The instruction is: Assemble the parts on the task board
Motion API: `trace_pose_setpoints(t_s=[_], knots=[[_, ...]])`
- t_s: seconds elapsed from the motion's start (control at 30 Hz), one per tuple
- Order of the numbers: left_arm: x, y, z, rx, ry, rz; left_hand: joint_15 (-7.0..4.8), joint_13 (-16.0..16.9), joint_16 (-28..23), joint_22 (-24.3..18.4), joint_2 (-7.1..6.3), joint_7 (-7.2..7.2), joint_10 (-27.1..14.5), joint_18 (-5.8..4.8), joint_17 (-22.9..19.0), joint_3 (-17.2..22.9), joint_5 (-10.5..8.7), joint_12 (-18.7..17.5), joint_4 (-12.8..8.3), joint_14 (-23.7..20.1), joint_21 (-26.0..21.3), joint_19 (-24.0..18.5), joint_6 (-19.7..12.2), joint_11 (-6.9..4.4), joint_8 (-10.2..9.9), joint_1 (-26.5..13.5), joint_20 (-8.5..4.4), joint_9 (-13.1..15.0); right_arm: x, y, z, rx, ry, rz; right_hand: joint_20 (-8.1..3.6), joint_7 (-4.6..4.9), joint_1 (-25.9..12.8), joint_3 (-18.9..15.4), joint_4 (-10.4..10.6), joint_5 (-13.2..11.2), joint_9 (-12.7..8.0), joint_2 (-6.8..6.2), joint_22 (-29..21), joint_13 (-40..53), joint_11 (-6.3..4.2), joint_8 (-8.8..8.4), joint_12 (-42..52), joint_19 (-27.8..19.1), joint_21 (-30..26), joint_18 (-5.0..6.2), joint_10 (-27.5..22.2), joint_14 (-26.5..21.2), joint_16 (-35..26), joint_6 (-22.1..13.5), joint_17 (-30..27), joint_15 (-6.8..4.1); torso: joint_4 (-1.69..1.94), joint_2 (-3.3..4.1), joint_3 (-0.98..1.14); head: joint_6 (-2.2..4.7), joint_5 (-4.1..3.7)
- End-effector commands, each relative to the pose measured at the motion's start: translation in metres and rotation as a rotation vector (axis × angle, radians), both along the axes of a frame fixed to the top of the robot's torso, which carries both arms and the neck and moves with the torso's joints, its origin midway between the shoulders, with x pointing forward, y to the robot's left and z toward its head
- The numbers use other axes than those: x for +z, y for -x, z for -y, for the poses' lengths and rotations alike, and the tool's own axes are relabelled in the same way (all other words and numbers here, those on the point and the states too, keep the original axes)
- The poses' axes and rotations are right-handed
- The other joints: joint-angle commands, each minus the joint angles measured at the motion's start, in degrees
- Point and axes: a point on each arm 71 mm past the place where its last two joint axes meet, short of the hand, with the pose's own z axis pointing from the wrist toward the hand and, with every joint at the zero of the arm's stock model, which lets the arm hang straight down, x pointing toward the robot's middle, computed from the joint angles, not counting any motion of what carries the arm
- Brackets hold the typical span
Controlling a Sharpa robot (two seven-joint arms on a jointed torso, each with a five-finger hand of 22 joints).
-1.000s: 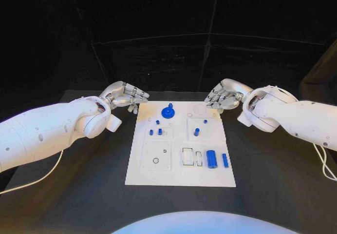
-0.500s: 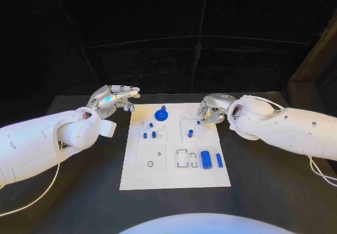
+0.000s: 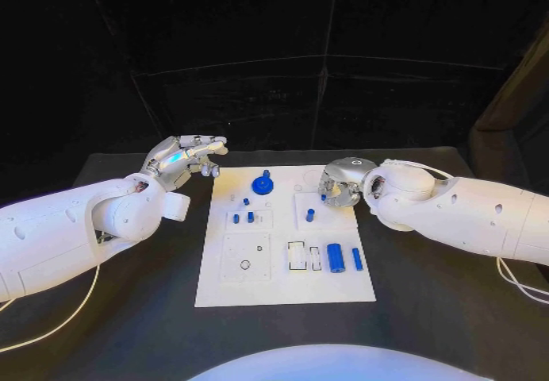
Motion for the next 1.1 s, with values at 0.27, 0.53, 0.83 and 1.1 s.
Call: trace_pose_setpoints(t_s=[0.27,0.53,0.83,1.1], knots=[[0.0022,0.0009,0.0013,-0.023,0.008,0.02,0.12,-0.13,-0.36,-0.32,0.34,0.43,-0.53,0.72,-0.31,-0.08,0.28,0.2,-0.12,-0.2,-0.47,-0.23,-0.27,0.42,0.11,0.3,0.21,-0.06,-0.007,-0.001,-0.005,0.011,0.03,-0.025,0.53,-0.09,0.49,3.95,-0.24,-2.83,0.06,0.85,4.33,-0.1,-0.07,-0.3,-0.63,-0.72,4.22,-1.38,0.79,1.25,3.64,1.17,3.01,0.44,-0.01,0.05,-0.04,-0.29,0.1],[0.002,0.0008,0.001,-0.025,0.002,0.019,0.13,-0.16,-0.35,-0.36,0.44,0.48,-0.63,0.72,-0.36,-0.02,0.28,0.19,-0.16,-0.2,-0.53,-0.19,-0.35,0.45,0.12,0.41,0.22,-0.07,-0.01,-0.0024,-0.0063,0.005,0.028,-0.035,0.63,-0.04,0.58,6.11,-0.96,-2.89,0.11,1.13,7.48,-0.07,-0.15,-0.22,-0.73,-0.8,6.99,-1.68,1.25,1.31,6.05,1.63,5.2,0.42,-0.02,0.05,0.0,-0.49,0.17],[0.0016,0.0008,0.0001,-0.026,-0.011,0.02,0.19,-0.21,-0.31,-0.47,0.6,0.63,-0.86,0.72,-0.48,0.08,0.29,0.18,-0.3,-0.18,-0.66,-0.08,-0.59,0.55,0.09,0.64,0.26,-0.09,-0.0071,-0.0029,-0.0061,-0.017,0.002,0.011,0.43,-0.36,1.48,10.61,-3.8,-4.94,0.51,2.63,16.86,0.16,-0.7,0.56,-0.26,0.95,14.52,-2.93,3.85,2.04,11.92,4.19,10.76,-0.07,-0.05,0.0,0.03,-0.68,0.34],[0.0011,-0.0001,-0.0017,-0.02,-0.021,0.019,0.27,-0.24,-0.29,-0.55,0.86,0.8,-1.04,0.71,-0.58,0.16,0.28,0.2,-0.25,-0.17,-0.77,0.01,-0.75,0.68,0.11,0.66,0.31,-0.09,-0.0024,-0.0009,-0.0079,-0.012,-0.034,0.058,0.24,-0.55,0.22,11.9,-4.64,-5.06,0.6,2.84,18.89,0.12,-0.96,0.59,-0.63,0.97,16.34,-3.15,4.86,1.68,12.08,5.03,9.99,-0.26,-0.06,-0.02,0.08,-0.74,0.46]])
